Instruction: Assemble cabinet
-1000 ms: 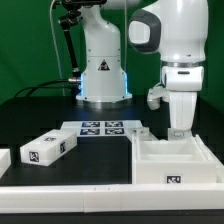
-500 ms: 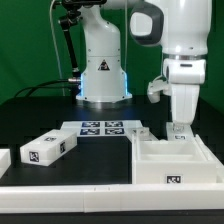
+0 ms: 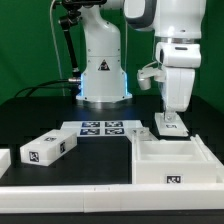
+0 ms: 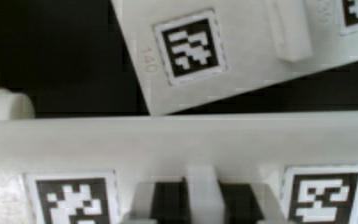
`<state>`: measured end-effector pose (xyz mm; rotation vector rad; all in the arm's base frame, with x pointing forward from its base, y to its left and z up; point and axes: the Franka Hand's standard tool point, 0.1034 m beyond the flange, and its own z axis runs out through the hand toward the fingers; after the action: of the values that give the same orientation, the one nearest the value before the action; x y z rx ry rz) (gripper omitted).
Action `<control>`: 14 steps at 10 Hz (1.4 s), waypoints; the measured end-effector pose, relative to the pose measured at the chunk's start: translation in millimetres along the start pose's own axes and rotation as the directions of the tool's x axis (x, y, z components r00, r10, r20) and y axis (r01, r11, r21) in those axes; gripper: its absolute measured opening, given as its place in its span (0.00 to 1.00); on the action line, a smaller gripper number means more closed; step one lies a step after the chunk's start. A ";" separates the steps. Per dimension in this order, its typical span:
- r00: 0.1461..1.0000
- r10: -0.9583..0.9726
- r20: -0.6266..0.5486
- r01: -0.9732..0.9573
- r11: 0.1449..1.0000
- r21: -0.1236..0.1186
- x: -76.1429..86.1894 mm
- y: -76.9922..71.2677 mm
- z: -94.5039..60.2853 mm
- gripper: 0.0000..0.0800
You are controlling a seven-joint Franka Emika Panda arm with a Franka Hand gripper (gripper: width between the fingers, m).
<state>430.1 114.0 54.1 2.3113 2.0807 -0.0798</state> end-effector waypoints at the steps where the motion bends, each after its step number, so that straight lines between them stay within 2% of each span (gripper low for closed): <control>1: 1.000 0.000 -0.001 0.000 1.000 -0.001 -0.1 2.7 0.6 0.09; 5: 1.000 0.001 -0.010 -0.002 1.000 -0.018 2.7 19.0 -1.9 0.09; 9: 1.000 0.001 -0.012 -0.001 1.000 -0.019 3.4 19.2 -2.0 0.09; 12: 1.000 -0.002 -0.014 0.002 1.000 -0.029 8.0 25.8 -6.2 0.09; 14: 1.000 -0.003 -0.014 0.003 1.000 -0.027 8.1 25.9 -4.5 0.09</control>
Offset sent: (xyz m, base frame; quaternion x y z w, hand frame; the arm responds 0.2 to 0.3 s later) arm 0.0196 -0.0015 0.0009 0.0087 -0.0051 0.0101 0.9999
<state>456.7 119.6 57.8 2.3008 2.0784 -0.0358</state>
